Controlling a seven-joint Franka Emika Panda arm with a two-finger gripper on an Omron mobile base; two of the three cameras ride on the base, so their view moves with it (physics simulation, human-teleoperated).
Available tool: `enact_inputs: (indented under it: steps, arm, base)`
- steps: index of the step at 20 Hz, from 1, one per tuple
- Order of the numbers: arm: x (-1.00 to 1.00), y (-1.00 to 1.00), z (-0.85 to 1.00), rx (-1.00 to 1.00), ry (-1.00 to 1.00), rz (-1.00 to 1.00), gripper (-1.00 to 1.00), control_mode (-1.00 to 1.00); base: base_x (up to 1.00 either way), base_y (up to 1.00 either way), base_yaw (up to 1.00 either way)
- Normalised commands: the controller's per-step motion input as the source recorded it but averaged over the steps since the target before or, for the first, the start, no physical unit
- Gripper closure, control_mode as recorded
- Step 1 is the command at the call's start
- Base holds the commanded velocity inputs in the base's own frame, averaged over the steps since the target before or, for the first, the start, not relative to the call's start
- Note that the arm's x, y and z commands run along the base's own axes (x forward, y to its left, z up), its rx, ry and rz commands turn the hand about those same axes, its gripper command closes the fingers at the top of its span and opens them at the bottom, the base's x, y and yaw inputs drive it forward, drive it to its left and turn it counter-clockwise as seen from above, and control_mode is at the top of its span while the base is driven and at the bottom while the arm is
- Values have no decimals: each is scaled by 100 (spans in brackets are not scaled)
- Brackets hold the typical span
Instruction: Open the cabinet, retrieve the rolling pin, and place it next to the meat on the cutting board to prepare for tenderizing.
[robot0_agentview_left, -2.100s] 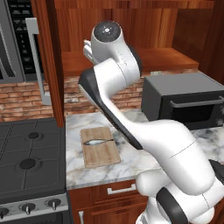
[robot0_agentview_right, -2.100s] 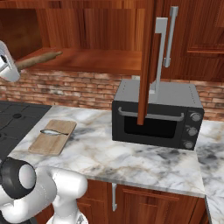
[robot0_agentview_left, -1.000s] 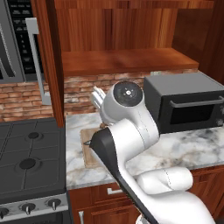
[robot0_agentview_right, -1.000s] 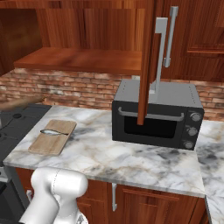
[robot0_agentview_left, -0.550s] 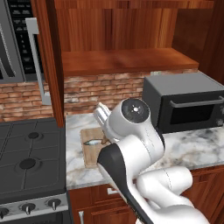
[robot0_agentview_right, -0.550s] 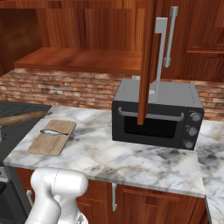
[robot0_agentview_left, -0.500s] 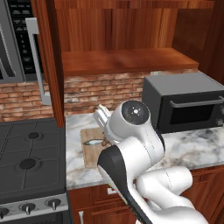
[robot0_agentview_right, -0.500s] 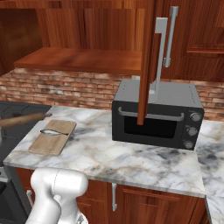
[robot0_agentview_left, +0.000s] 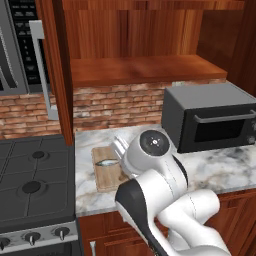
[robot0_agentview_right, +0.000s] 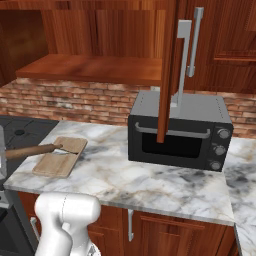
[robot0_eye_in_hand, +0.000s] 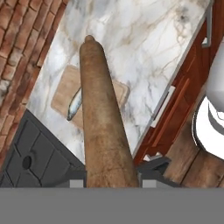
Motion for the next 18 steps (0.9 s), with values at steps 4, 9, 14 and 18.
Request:
enact_inputs:
  steps: [4,9,14,18]
  arm:
    - [6,-9,-40,0,12,-5,100,-100]
    - [0,-8,-43,0,6,-2,100,-100]
    - [12,-7,-36,0,8,-2,100,-100]
    - [25,-5,-29,0,10,-3,100,-100]
  base:
    - [0,0,0]
    - [0,0,0]
    - [0,0,0]
    - [0,0,0]
